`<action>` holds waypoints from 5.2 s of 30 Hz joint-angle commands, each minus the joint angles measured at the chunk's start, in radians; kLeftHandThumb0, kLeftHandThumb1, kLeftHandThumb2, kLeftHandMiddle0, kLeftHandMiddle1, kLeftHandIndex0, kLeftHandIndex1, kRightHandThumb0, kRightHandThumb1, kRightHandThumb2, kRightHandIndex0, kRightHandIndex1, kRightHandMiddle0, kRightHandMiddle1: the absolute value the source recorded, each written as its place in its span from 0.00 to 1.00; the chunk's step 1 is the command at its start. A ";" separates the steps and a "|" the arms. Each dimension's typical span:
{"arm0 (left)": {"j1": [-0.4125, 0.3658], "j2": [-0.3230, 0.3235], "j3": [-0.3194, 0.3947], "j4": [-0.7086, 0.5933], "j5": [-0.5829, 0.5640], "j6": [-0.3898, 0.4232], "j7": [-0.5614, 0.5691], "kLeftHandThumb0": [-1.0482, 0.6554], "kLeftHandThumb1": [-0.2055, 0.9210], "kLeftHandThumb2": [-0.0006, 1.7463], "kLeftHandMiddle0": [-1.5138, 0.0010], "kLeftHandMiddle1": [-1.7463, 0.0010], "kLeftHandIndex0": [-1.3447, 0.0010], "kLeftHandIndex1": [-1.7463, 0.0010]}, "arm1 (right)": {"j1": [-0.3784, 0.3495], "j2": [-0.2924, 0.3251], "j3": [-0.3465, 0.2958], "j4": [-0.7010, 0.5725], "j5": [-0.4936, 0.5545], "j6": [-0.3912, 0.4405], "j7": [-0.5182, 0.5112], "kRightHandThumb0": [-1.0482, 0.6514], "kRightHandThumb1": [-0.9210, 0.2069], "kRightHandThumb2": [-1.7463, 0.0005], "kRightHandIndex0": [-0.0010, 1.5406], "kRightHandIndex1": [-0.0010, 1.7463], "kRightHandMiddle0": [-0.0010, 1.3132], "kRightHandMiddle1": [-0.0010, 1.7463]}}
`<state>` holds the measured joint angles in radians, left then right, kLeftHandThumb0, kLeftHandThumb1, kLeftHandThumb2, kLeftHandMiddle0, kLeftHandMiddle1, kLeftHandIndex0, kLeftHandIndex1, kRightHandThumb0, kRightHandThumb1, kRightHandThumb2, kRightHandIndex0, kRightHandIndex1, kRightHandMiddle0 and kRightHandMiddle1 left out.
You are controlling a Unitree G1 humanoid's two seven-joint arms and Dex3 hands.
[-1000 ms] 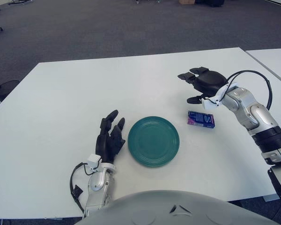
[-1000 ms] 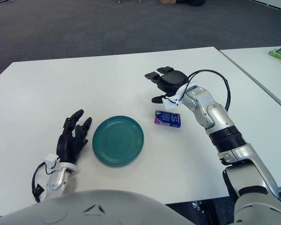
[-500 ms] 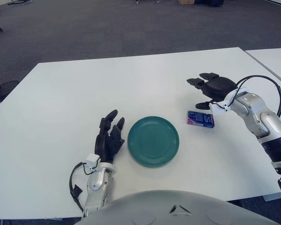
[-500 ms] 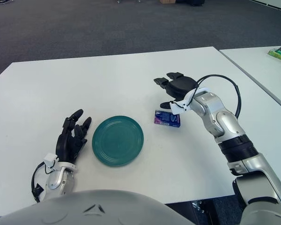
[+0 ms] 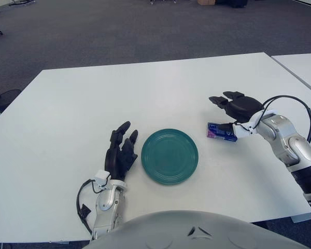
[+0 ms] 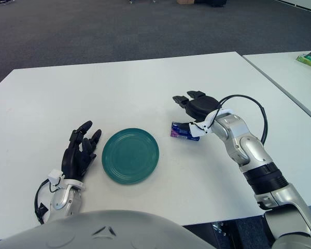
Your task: Put the gum into the plate.
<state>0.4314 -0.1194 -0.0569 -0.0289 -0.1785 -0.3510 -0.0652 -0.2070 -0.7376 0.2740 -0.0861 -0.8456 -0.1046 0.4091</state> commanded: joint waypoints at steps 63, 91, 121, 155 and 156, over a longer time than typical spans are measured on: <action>0.021 -0.016 -0.002 -0.027 -0.013 0.077 -0.007 0.16 1.00 0.45 0.63 0.97 0.92 0.49 | -0.222 0.334 0.211 1.108 -0.052 0.032 -0.632 0.10 0.00 0.62 0.34 0.16 0.00 0.36; 0.039 -0.009 0.003 -0.062 -0.033 0.104 -0.027 0.16 1.00 0.44 0.62 0.97 0.93 0.49 | 0.002 0.156 0.238 0.648 -0.017 0.064 -0.473 0.13 0.00 0.60 0.18 0.72 0.00 0.46; 0.025 -0.002 0.017 -0.075 -0.049 0.132 -0.027 0.17 1.00 0.44 0.63 0.96 0.92 0.49 | 0.054 0.140 0.197 0.473 0.010 0.117 -0.359 0.24 0.00 0.64 0.45 0.99 0.30 0.98; 0.020 -0.004 0.038 -0.058 -0.043 0.107 -0.027 0.16 1.00 0.45 0.64 0.96 0.93 0.49 | 0.004 0.155 0.180 0.654 0.042 -0.121 -0.600 0.34 0.00 0.59 0.65 1.00 0.59 1.00; 0.020 -0.004 0.038 -0.058 -0.043 0.107 -0.027 0.16 1.00 0.45 0.64 0.96 0.93 0.49 | 0.002 0.154 0.181 0.658 0.042 -0.127 -0.605 0.34 0.00 0.59 0.66 1.00 0.59 1.00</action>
<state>0.4544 -0.1232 -0.0235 -0.1002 -0.2237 -0.2451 -0.0922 -0.2571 -0.6050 0.4203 0.5263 -0.8069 -0.2171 -0.2264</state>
